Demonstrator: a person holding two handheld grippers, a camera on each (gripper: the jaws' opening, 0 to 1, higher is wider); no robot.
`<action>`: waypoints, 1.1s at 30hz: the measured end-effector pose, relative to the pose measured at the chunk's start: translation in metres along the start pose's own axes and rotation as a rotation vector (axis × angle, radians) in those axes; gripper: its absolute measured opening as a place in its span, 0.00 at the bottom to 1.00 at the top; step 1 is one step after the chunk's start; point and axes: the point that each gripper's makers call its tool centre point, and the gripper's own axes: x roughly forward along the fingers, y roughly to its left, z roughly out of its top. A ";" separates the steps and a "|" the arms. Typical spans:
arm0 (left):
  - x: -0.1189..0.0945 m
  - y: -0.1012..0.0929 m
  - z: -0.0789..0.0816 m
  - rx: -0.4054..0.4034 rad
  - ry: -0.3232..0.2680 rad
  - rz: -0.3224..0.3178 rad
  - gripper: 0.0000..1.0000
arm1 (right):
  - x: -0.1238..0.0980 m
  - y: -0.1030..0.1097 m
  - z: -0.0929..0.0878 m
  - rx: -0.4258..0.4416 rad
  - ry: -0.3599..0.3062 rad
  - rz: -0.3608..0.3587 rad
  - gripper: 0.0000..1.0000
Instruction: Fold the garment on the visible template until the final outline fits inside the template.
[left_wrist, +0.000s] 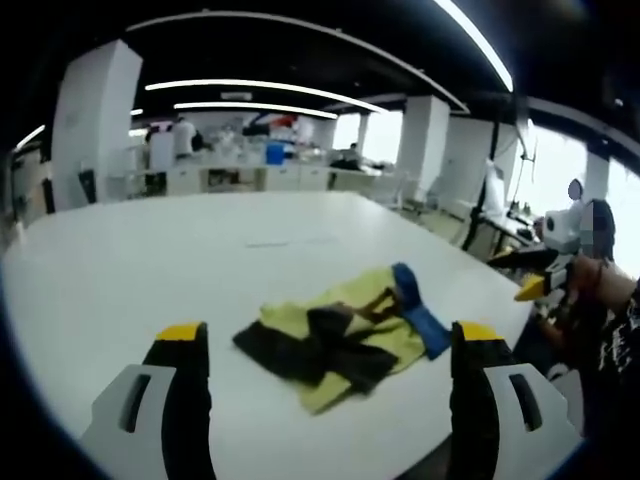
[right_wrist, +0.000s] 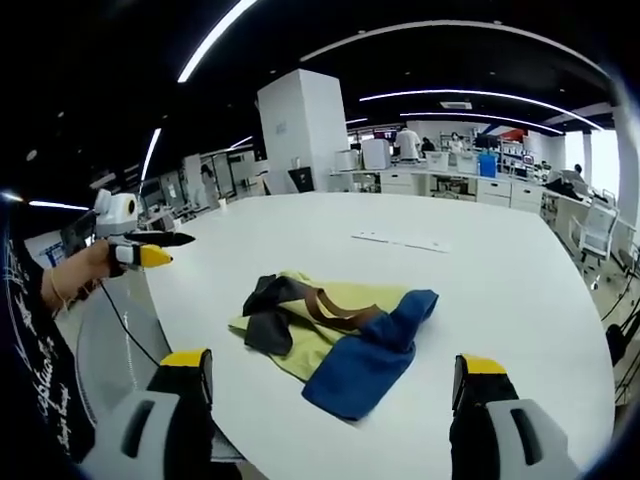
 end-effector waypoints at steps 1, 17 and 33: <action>-0.001 0.000 0.003 0.004 -0.003 -0.003 0.97 | 0.001 0.001 0.001 -0.001 -0.002 -0.001 1.00; 0.000 0.009 0.016 -0.013 -0.052 -0.036 0.92 | 0.000 0.002 0.010 -0.039 -0.009 -0.022 1.00; 0.044 0.027 -0.028 0.014 -0.001 0.013 0.68 | 0.050 -0.033 0.002 -0.055 -0.033 0.017 0.81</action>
